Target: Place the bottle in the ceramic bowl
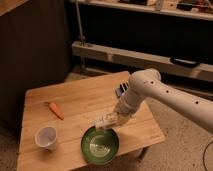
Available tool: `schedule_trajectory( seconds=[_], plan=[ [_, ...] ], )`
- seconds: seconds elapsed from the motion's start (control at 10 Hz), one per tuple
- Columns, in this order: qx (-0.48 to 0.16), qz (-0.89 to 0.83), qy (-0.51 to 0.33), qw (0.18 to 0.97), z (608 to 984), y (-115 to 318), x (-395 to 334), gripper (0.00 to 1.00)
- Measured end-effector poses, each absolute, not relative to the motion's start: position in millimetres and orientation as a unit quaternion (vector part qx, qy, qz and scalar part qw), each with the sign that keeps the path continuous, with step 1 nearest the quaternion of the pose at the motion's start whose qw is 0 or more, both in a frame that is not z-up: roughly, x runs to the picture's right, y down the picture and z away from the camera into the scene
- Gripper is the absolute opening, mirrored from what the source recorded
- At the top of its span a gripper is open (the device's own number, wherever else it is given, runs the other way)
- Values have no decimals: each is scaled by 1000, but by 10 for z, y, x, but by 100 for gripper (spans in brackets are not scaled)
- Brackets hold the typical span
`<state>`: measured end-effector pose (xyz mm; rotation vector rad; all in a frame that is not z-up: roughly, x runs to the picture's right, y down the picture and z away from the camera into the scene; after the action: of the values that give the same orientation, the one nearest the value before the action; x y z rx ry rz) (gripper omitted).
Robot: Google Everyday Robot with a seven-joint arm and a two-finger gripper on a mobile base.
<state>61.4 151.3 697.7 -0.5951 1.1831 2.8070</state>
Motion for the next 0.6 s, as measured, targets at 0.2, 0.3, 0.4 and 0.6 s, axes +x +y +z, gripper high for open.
schedule_trajectory(
  seconds=[0.2,0.3,0.4,0.6],
  plan=[
    [-185,904,382,51,6971,1607,567,0],
    [-185,906,377,63,6946,1629,522,0],
    [-187,907,371,68,6927,1636,448,0],
    [-184,910,366,69,6882,1690,344,0]
  ],
)
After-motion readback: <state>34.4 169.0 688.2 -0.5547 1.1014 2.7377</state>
